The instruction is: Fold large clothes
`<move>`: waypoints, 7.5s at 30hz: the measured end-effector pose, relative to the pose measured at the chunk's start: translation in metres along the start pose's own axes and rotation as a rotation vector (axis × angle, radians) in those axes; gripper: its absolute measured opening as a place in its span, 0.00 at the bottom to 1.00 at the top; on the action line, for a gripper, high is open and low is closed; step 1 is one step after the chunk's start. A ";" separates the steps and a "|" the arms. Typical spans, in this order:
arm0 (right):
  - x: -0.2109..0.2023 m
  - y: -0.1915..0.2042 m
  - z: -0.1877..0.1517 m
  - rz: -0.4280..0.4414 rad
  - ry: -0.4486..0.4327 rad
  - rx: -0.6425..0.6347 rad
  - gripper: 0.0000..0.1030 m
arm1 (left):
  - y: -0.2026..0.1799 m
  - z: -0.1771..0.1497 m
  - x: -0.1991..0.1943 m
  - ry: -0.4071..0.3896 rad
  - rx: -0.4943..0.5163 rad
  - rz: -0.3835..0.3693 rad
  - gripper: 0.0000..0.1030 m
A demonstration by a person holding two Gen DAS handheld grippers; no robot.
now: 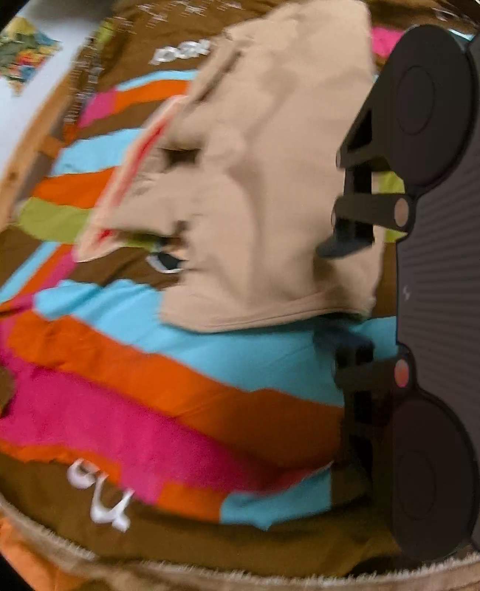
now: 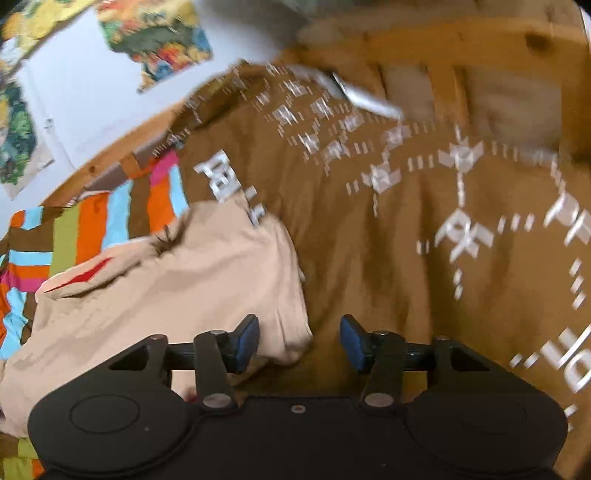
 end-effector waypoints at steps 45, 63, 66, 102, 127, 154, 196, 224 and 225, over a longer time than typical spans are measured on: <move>0.136 0.265 -0.063 0.115 -0.147 -0.741 0.79 | -0.041 -0.045 0.021 -0.055 -0.252 -0.359 0.99; 0.020 0.220 -0.113 0.027 -0.257 -0.793 0.84 | -0.031 -0.049 0.026 -0.062 -0.322 -0.335 0.99; 0.024 0.211 -0.133 -0.012 -0.237 -0.824 0.87 | -0.030 -0.048 0.027 -0.072 -0.331 -0.309 0.99; 0.007 0.179 -0.079 0.343 -0.112 -0.364 0.51 | -0.125 -0.010 -0.077 -0.440 0.103 -0.183 0.00; -0.014 -0.030 0.039 0.366 0.033 0.432 0.65 | -0.439 -0.117 0.019 -0.261 1.065 -0.162 0.00; 0.041 0.020 0.013 0.013 -0.113 -0.337 0.16 | -0.410 -0.122 -0.018 -0.296 1.069 -0.498 0.54; 0.050 0.091 0.037 0.016 0.056 -0.404 0.18 | -0.269 -0.038 0.117 0.103 0.213 -0.665 0.88; 0.146 0.190 0.055 0.041 0.042 -0.686 0.30 | -0.272 -0.040 0.116 0.048 0.277 -0.604 0.90; 0.132 0.184 0.057 0.045 0.029 -0.678 0.30 | -0.273 -0.040 0.115 0.043 0.283 -0.597 0.90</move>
Point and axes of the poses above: each gripper's, at about its wrist camera, not at the fingertips, and x roughly the way its jaws point, y to its left, z to its top, the point moved 4 cm from there along x, roughly the way its jaws point, and after that the axes turned 4 degrees about x, right-handed, at the moved point
